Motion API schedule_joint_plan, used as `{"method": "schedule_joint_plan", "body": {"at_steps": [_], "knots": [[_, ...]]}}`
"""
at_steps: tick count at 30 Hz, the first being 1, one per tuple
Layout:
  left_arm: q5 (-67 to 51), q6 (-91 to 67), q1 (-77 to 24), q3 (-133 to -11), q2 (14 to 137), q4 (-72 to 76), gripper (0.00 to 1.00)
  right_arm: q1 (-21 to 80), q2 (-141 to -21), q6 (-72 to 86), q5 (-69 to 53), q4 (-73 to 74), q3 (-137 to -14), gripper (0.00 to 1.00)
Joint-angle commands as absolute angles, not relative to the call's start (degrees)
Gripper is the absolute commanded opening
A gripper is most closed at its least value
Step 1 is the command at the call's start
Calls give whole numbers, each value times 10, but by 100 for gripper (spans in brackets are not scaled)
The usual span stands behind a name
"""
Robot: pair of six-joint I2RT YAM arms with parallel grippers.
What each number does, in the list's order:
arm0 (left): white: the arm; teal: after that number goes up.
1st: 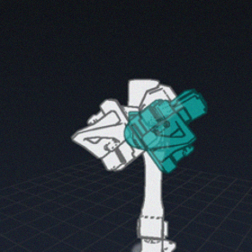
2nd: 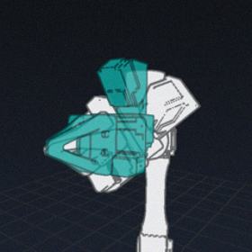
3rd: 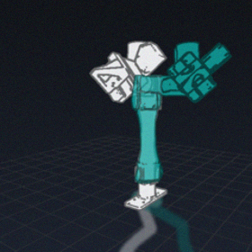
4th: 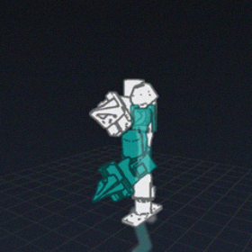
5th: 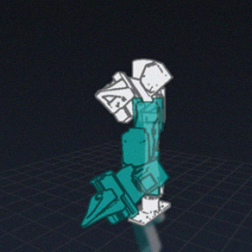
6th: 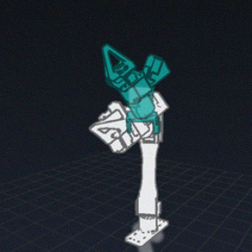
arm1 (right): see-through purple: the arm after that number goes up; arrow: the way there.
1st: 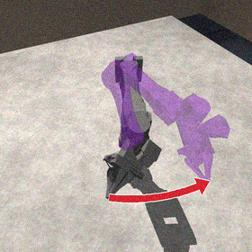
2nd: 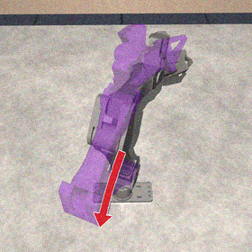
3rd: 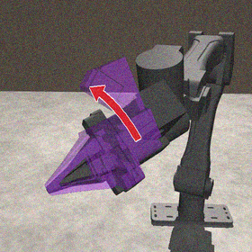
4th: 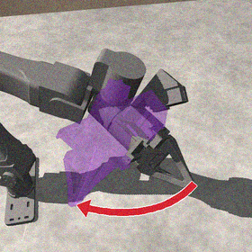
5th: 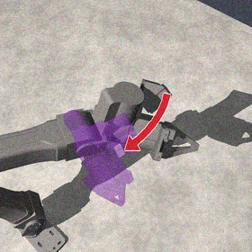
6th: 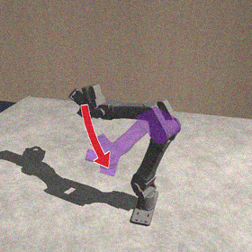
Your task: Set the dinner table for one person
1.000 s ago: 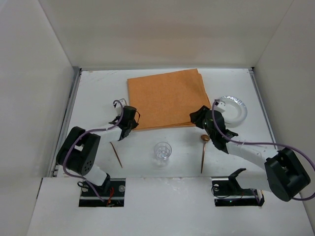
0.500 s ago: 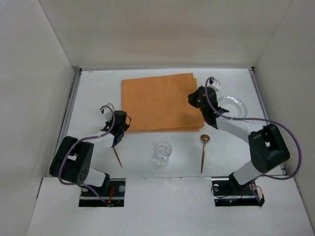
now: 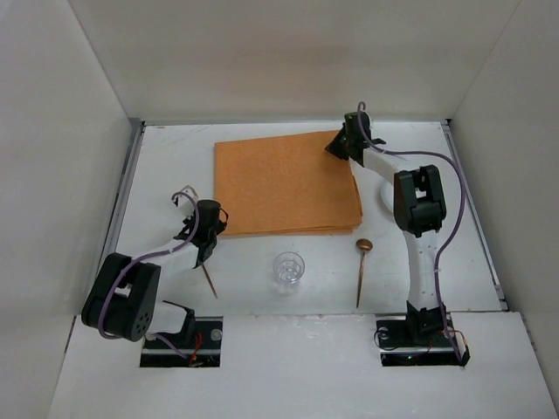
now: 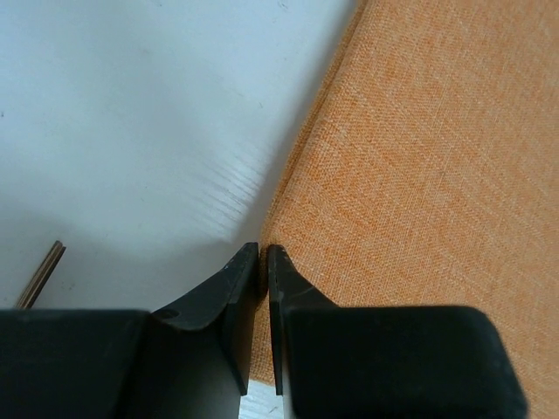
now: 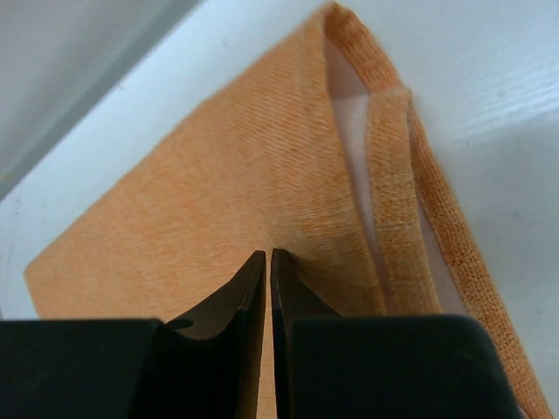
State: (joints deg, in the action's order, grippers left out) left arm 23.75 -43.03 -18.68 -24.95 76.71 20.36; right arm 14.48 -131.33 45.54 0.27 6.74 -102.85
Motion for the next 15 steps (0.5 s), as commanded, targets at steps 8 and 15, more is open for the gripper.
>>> {"method": "schedule_joint_plan", "body": {"at_steps": [8, 15], "knots": [[233, -460, -148, -222, 730, 224, 8, 103, -1373, 562, -24, 212, -1089, 12], [233, -454, -152, -224, 712, 223, 8, 106, -1312, 524, -70, 162, -1070, 24]]}}
